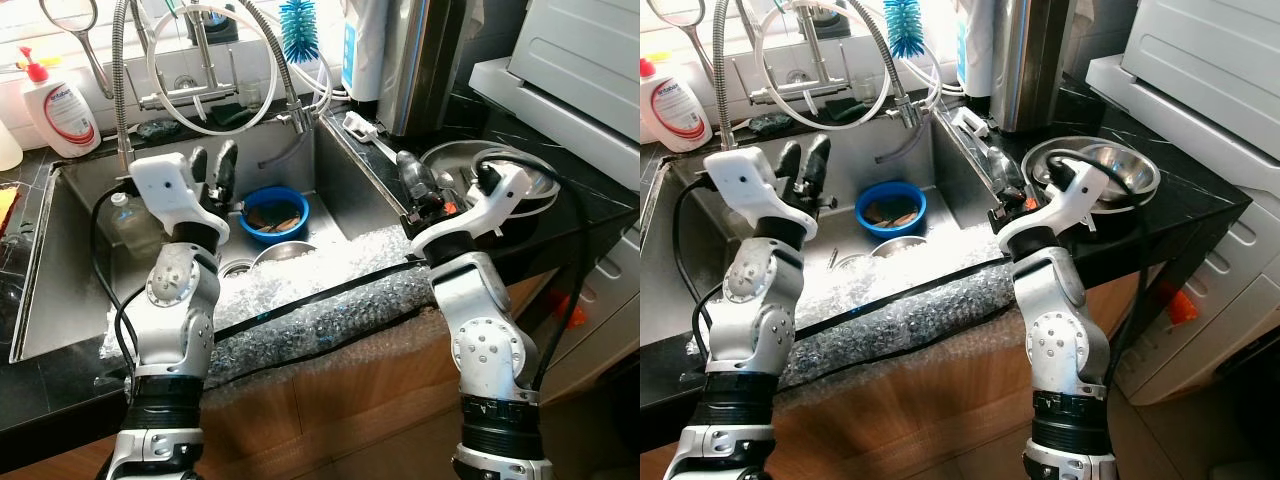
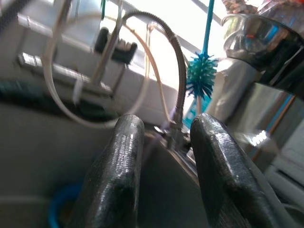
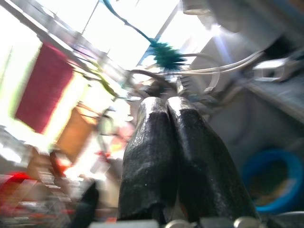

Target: Kitchen organization

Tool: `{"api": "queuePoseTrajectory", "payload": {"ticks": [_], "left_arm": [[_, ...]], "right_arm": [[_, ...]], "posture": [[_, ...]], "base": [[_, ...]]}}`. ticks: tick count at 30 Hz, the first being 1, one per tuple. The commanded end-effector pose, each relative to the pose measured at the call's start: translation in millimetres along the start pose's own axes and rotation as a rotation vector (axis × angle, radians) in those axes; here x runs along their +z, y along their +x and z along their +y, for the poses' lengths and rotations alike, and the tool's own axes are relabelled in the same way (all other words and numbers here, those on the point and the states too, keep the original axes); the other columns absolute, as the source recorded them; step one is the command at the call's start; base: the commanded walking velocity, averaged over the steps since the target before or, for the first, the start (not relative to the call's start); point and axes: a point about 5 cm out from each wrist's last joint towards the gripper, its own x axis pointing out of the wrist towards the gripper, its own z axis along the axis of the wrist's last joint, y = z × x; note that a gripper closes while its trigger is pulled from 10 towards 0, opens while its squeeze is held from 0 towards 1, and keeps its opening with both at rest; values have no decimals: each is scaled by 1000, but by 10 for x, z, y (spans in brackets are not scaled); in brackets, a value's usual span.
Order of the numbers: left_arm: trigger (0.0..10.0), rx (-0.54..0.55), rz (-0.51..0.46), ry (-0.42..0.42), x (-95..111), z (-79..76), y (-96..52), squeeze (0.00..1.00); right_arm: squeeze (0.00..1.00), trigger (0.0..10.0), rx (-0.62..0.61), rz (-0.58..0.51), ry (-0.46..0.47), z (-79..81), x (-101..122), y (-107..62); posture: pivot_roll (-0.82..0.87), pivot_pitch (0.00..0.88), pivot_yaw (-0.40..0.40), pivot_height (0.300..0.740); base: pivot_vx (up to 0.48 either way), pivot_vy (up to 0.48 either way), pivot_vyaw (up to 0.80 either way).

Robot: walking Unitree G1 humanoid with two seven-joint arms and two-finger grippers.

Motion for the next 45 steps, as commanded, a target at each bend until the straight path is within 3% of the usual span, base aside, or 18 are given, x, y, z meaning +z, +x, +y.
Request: {"api": "queuePoseTrajectory", "payload": {"ticks": [1,5,8,13,15,27,45], "left_arm": [[10000,-34,16,-87,38,-20,5,0],[10000,-97,88,-231,-28,-34,-54,0],[10000,-155,116,-396,-25,-73,-107,0],[10000,-281,160,-502,-8,-158,-183,0],[10000,-330,195,-533,-27,-234,-218,0],[10000,-417,268,-586,-88,-415,-252,0],[10000,-466,273,-595,-126,-577,-269,0]], "right_arm": [[0,10000,53,-16,57,61,38,-44],[0,10000,99,-2,143,72,17,-141],[0,10000,104,15,231,57,-26,-250],[0,10000,111,53,285,53,-73,-367],[0,10000,179,87,314,116,-96,-432],[0,10000,269,185,333,258,-194,-497],[0,10000,267,237,334,250,-265,-527]], "posture": [[-100,15,30,740],[-103,7,33,740],[-106,0,31,740],[-107,0,28,740],[-107,0,27,740],[-106,2,23,740],[-106,17,14,740]], "base": [[0,0,0],[0,0,0],[0,0,0],[0,0,0],[0,0,0],[0,0,0],[0,0,0]]}}
